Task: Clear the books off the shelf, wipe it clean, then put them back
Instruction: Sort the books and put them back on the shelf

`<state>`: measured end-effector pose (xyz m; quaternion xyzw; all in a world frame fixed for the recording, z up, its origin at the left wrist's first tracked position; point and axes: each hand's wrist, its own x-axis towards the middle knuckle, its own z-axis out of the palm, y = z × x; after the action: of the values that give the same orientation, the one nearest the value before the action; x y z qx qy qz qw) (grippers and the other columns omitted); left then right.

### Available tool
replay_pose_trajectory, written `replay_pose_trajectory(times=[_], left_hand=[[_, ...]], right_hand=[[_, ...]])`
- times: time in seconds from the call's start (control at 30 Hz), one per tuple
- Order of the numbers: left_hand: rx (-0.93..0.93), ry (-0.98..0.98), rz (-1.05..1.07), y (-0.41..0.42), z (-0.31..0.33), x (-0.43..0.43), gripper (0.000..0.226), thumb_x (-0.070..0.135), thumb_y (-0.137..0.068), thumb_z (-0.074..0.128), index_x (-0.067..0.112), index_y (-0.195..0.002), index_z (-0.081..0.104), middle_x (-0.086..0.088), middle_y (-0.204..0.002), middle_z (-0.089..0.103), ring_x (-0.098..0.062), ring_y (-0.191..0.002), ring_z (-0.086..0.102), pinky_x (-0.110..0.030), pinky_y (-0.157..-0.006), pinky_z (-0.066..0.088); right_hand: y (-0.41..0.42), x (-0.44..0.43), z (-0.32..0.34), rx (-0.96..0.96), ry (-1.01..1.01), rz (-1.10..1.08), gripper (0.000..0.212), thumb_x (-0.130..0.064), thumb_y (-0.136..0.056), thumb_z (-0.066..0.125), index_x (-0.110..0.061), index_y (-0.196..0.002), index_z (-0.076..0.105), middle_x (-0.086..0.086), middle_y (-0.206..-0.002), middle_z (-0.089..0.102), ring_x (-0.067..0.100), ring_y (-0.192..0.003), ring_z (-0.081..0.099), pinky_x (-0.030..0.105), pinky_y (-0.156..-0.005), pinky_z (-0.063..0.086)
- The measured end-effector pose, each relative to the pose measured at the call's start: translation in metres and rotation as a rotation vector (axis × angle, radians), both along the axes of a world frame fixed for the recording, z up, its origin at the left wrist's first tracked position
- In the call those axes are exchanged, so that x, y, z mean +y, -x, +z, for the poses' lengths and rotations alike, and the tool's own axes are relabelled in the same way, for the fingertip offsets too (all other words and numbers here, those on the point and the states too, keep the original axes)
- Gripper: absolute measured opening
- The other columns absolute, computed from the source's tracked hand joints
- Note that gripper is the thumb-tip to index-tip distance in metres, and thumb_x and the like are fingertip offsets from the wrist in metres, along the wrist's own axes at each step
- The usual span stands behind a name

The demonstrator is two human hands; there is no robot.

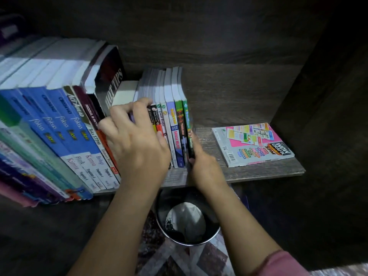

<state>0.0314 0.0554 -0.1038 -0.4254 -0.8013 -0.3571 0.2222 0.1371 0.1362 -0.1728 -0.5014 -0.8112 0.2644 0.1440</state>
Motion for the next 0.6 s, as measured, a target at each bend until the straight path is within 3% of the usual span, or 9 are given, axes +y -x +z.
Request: replay_pose_trajectory(times=[0.07,0.13,0.2,0.27,0.37,0.47,0.6], left_hand=[[0.004,-0.001,0.0,-0.001,0.0,0.0,0.056,0.015,-0.074,0.071,0.014,-0.127,0.05,-0.017,-0.118,0.043,-0.034,-0.104,0.037,-0.029,-0.081,0.026],[-0.002,-0.006,0.005,-0.003,0.0,0.001,0.056,0.015,-0.075,0.072,0.013,-0.126,0.05,-0.018,-0.118,0.043,-0.035,-0.104,0.038,-0.03,-0.081,0.027],[-0.002,-0.005,0.014,-0.004,-0.001,0.002,0.055,0.016,-0.075,0.072,0.014,-0.126,0.05,-0.018,-0.119,0.043,-0.036,-0.104,0.038,-0.033,-0.081,0.032],[-0.012,-0.004,0.018,-0.004,-0.001,0.003,0.055,0.017,-0.075,0.072,0.014,-0.125,0.049,-0.018,-0.119,0.042,-0.036,-0.105,0.038,-0.035,-0.082,0.035],[-0.016,-0.004,0.016,-0.004,-0.002,0.004,0.056,0.016,-0.075,0.072,0.015,-0.125,0.048,-0.018,-0.12,0.042,-0.037,-0.106,0.038,-0.039,-0.082,0.039],[-0.003,-0.007,0.014,-0.003,-0.003,0.004,0.055,0.017,-0.075,0.071,0.015,-0.126,0.048,-0.018,-0.12,0.042,-0.037,-0.106,0.039,-0.04,-0.083,0.04],[0.009,-0.012,0.021,-0.003,-0.004,0.004,0.054,0.017,-0.076,0.07,0.014,-0.126,0.048,-0.018,-0.119,0.043,-0.036,-0.105,0.039,-0.038,-0.084,0.038]], right_hand=[[-0.008,0.007,0.009,-0.103,0.034,0.059,0.08,-0.015,-0.095,0.046,-0.058,-0.144,-0.001,0.016,-0.114,0.063,0.033,-0.103,0.06,0.041,-0.089,0.047],[-0.016,0.015,0.018,-0.16,-0.011,0.027,0.066,-0.023,-0.093,0.05,-0.048,-0.147,0.021,0.012,-0.122,0.061,0.032,-0.111,0.057,0.04,-0.092,0.046],[-0.023,0.024,0.021,-0.155,-0.06,-0.184,0.047,-0.032,-0.093,0.051,-0.032,-0.139,0.043,0.01,-0.127,0.057,0.033,-0.116,0.053,0.043,-0.095,0.047],[-0.032,0.035,0.017,-0.167,-0.003,-0.474,0.047,-0.04,-0.094,0.05,-0.019,-0.136,0.046,0.014,-0.13,0.052,0.034,-0.118,0.049,0.045,-0.096,0.045],[-0.049,0.047,0.005,-0.217,0.148,-0.722,0.073,-0.055,-0.091,0.052,-0.01,-0.144,0.03,0.022,-0.138,0.042,0.037,-0.123,0.042,0.047,-0.101,0.041],[-0.053,0.05,-0.01,-0.255,0.16,-0.786,0.1,-0.066,-0.085,0.053,-0.009,-0.152,0.004,0.028,-0.147,0.031,0.038,-0.13,0.033,0.046,-0.106,0.033],[-0.045,0.053,-0.016,-0.112,0.211,-0.87,0.109,-0.059,-0.083,0.063,-0.017,-0.152,-0.01,0.029,-0.156,0.009,0.041,-0.139,0.017,0.049,-0.111,0.019]])
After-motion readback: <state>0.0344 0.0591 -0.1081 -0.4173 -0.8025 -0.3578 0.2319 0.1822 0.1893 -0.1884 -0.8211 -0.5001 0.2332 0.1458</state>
